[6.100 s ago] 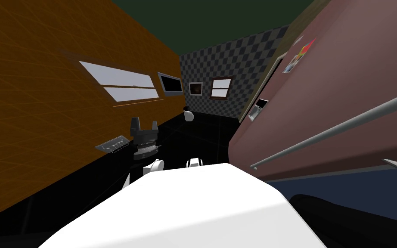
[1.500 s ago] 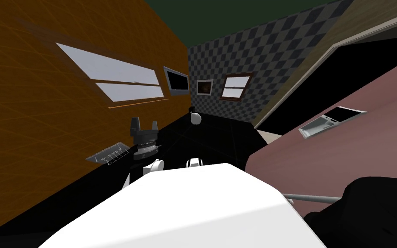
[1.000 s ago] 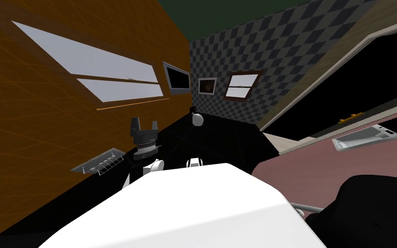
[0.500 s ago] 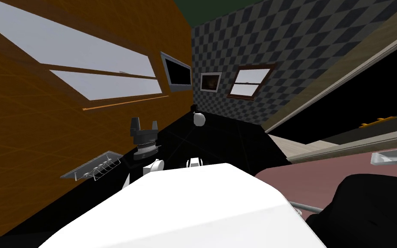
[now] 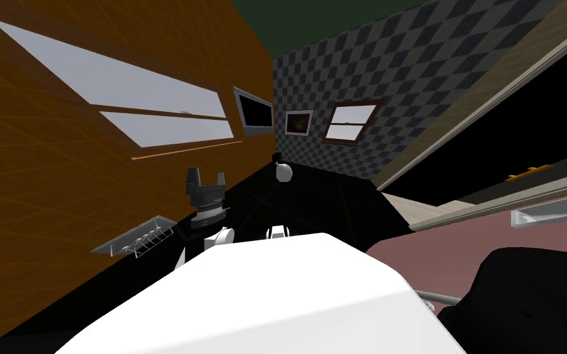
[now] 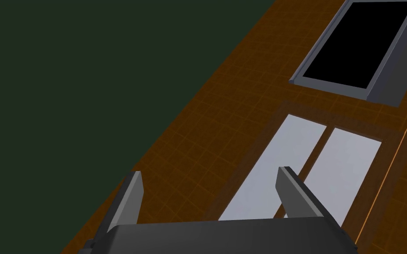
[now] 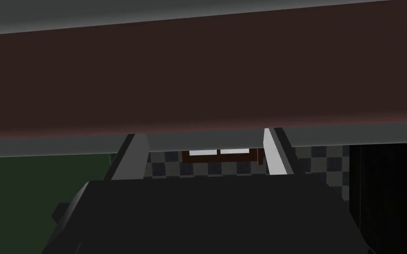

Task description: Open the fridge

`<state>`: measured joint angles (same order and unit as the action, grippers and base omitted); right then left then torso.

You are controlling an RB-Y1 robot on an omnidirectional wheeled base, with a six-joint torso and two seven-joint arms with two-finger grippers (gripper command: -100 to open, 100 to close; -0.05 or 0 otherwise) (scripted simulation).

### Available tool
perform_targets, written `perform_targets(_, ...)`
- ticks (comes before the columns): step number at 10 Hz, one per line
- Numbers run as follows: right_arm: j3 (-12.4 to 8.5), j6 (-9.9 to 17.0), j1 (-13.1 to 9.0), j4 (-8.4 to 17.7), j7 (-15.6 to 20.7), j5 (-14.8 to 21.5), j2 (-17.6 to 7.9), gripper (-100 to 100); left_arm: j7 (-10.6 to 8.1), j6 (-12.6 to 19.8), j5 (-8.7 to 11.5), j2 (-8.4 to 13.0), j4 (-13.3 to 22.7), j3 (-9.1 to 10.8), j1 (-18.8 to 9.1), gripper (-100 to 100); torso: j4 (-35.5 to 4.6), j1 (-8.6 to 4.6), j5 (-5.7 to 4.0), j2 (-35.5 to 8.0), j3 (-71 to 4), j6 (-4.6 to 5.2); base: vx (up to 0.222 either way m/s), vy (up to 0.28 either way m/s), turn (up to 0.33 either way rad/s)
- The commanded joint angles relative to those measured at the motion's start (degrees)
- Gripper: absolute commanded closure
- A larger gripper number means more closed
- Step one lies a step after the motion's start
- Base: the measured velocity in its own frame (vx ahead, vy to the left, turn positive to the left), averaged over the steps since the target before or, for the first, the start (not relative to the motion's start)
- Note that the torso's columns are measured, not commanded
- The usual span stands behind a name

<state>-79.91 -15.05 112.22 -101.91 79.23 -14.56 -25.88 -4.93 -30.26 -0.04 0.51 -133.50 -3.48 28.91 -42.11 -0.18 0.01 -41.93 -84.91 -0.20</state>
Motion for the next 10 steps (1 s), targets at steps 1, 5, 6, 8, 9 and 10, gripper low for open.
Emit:
perform_targets(1,-1.3,2.1,-4.3,3.2,-0.7,-4.3,-4.1,100,0.0,0.0,0.0,0.0,0.0,-0.01,0.0,0,0.1,-0.84,0.13,-0.1,-0.4,-0.52,-0.212,-0.068,0.254)
perform_targets(5,-1.3,2.1,-9.2,3.2,-0.7,-8.2,-9.3,100,0.0,0.0,0.0,0.0,0.0,-0.01,0.0,0,-0.2,-3.01,-0.34,0.5,-0.8,-1.62,-0.058,0.004,0.236)
perform_targets(6,-1.3,2.1,-10.3,3.2,-0.7,-9.6,-10.7,100,0.0,0.0,0.0,0.0,0.0,-0.01,0.0,0,-0.1,-3.11,-0.57,0.4,-0.8,-1.22,0.055,0.008,0.321)
perform_targets(8,-1.3,2.1,-13.9,3.2,-0.7,-11.6,-13.0,100,0.0,0.0,0.0,0.0,0.0,0.0,0.0,0,0.1,-3.39,-0.74,0.0,-0.7,-0.37,0.026,-0.003,0.406)
perform_targets(9,-1.3,2.1,-15.6,3.2,-0.7,-11.6,-15.0,100,0.0,0.0,0.0,0.0,0.0,0.0,0.0,0,-0.1,-3.29,-0.74,-0.4,-0.4,-0.02,-0.02,-0.058,0.326)
perform_targets(10,1.0,0.6,-17.7,4.1,-3.3,-8.4,-16.7,100,0.0,0.0,0.0,0.0,0.0,0.02,0.0,0,-0.4,-2.6,-0.93,-0.8,0.4,0.42,0.126,-0.025,-0.177)
